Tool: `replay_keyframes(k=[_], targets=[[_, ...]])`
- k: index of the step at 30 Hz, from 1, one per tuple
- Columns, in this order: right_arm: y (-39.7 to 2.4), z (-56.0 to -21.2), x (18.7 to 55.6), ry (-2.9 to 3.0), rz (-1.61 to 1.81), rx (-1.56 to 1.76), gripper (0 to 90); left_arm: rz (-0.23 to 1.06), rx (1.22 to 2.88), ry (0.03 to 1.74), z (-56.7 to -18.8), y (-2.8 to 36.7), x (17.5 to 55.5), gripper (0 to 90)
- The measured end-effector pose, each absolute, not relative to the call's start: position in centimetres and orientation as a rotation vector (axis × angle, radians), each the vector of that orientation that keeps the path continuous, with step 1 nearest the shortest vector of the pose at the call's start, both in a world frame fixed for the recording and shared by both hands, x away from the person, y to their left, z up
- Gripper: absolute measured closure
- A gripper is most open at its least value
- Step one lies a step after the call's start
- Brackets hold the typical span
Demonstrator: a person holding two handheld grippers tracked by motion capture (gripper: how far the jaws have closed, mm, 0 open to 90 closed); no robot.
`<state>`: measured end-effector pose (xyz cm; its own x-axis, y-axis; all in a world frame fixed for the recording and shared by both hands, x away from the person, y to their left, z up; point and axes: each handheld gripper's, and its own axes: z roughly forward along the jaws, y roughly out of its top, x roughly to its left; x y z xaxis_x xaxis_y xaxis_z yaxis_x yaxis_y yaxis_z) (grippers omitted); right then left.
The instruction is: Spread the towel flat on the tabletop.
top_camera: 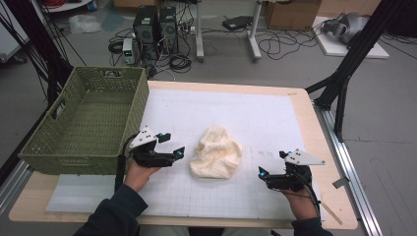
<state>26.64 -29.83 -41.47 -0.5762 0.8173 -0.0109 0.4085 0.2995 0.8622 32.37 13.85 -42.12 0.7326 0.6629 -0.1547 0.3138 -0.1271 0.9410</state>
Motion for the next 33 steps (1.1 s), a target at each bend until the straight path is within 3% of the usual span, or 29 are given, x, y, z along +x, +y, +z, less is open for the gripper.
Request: replay_keyframes(k=[13,16,33], targets=[[-25.5,-41.8,28.0,2.283,1.277,0.935,7.1,0.385,1.717,0.795,-42.0,14.8,32.1,20.4],[-24.4,-41.6,28.5,2.312,1.312,0.882,18.0,0.378,1.704,0.804,-42.0,14.9,32.1,20.5],[-19.1,-42.0,30.8,2.483,1.269,0.721,38.7,0.406,1.706,0.809,-42.1,15.3,32.3,20.9]])
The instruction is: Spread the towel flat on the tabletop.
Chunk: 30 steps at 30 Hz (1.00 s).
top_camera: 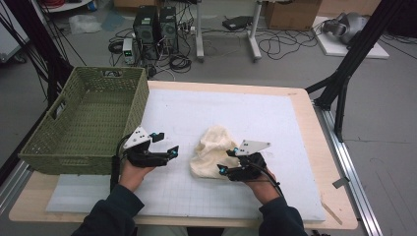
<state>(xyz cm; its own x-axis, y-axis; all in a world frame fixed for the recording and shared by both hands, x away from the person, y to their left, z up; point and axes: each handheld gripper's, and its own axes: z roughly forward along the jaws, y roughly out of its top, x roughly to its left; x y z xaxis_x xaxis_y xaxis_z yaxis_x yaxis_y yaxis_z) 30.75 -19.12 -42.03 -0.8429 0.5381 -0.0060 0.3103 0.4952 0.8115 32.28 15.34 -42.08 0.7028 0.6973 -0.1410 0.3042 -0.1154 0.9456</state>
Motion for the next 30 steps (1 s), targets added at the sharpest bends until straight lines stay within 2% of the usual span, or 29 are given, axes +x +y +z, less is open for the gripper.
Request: replay_keyframes(k=[10,17,24,30], targets=[[-16.1,-44.3,32.3,2.614,1.080,0.666,48.4,0.417,1.695,0.837,-42.1,16.2,32.5,21.2],[-15.7,-44.0,32.2,2.651,1.095,0.656,78.9,0.412,1.697,0.845,-42.2,16.3,32.6,21.4],[-16.8,-40.8,31.5,2.561,1.358,0.656,80.7,0.412,1.694,0.853,-42.3,16.5,32.7,21.7],[-20.3,-38.5,33.1,2.349,1.475,0.856,80.5,0.410,1.698,0.853,-42.3,16.4,32.6,21.8]])
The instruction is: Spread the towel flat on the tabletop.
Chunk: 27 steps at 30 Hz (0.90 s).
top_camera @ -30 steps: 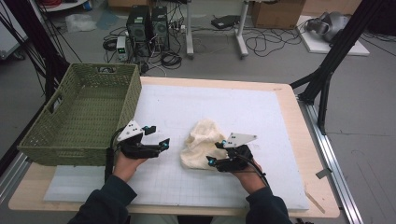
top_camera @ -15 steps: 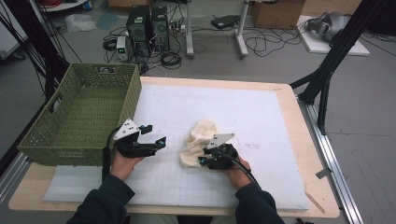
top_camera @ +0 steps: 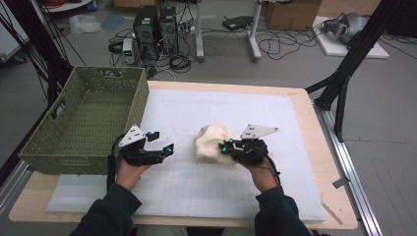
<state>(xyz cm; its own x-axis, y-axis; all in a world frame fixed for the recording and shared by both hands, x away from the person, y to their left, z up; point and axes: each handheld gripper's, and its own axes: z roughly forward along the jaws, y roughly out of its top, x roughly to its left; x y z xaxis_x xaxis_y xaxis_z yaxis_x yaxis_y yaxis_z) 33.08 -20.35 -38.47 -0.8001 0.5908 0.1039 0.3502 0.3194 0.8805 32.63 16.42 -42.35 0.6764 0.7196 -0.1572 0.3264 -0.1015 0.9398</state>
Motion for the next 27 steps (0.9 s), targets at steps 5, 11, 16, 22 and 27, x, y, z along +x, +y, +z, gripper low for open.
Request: replay_keyframes(k=[5,11,16,22,27], targets=[[-23.6,-38.6,34.9,2.186,1.424,1.088,80.5,0.401,1.702,0.853,-42.5,16.3,32.7,21.9],[-26.1,-40.2,38.0,2.093,1.262,1.329,80.3,0.394,1.714,0.847,-42.7,16.0,32.7,22.1],[-27.0,-41.4,39.2,2.066,1.105,1.424,70.8,0.386,1.723,0.846,-42.8,15.9,32.8,22.2],[-27.5,-40.7,38.8,1.950,0.992,1.383,55.0,0.385,1.718,0.848,-42.8,16.1,32.7,22.1],[-28.4,-38.9,37.3,1.881,1.120,1.288,49.8,0.387,1.719,0.846,-42.8,16.0,32.7,22.2]])
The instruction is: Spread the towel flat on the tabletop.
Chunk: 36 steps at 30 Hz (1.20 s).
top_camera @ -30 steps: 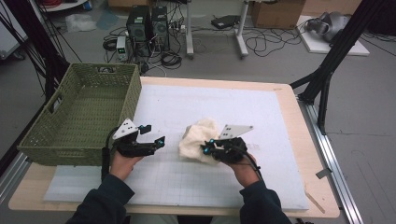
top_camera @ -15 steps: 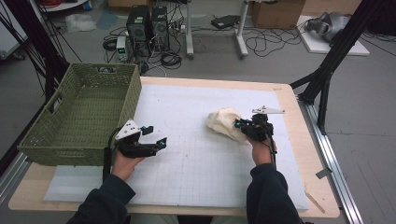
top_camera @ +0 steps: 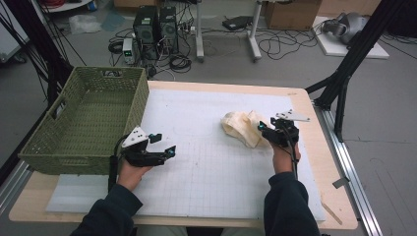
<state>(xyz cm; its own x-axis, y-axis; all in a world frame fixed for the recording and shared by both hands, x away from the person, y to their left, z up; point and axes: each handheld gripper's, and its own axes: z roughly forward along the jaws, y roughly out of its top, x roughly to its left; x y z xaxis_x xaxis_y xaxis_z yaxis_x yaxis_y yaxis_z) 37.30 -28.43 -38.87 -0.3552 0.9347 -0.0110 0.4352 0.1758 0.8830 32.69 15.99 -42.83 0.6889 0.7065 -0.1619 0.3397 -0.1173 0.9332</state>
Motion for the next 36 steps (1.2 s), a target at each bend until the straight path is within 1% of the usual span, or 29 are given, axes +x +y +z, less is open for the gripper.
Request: replay_keyframes(k=[4,7,11,15,16,18,19,21,22,23,25,36], targets=[[-27.9,-38.1,36.2,1.930,1.207,1.155,45.1,0.385,1.717,0.848,-42.9,15.9,32.7,22.3],[-26.7,-38.2,35.9,2.016,1.244,1.074,39.5,0.386,1.722,0.843,-42.8,15.8,32.7,22.3],[-25.0,-39.8,37.0,2.148,1.143,1.048,30.7,0.382,1.726,0.839,-42.9,15.6,32.6,22.3],[-24.1,-42.3,38.9,2.223,1.032,1.112,28.7,0.383,1.729,0.839,-42.9,15.7,32.7,22.3],[-23.9,-42.9,39.3,2.239,1.008,1.125,30.4,0.384,1.727,0.841,-42.9,15.7,32.7,22.3],[-23.6,-43.9,39.9,2.286,0.946,1.148,45.3,0.383,1.722,0.844,-42.9,15.8,32.7,22.3],[-23.6,-44.2,40.0,2.295,0.926,1.150,49.5,0.384,1.723,0.844,-42.9,15.9,32.7,22.3],[-23.6,-44.2,40.0,2.277,0.931,1.164,70.7,0.385,1.720,0.847,-42.9,15.9,32.7,22.3],[-23.7,-44.1,40.0,2.279,0.945,1.174,77.2,0.385,1.720,0.847,-42.9,16.0,32.7,22.3],[-23.8,-44.1,39.9,2.295,0.962,1.178,80.4,0.388,1.716,0.850,-42.9,16.0,32.7,22.3],[-23.8,-44.0,39.7,2.329,0.981,1.167,81.8,0.390,1.713,0.850,-42.8,16.1,32.7,22.4],[-21.9,-43.3,36.5,2.483,1.150,1.053,82.0,0.398,1.702,0.858,-42.7,16.3,32.7,22.5]])
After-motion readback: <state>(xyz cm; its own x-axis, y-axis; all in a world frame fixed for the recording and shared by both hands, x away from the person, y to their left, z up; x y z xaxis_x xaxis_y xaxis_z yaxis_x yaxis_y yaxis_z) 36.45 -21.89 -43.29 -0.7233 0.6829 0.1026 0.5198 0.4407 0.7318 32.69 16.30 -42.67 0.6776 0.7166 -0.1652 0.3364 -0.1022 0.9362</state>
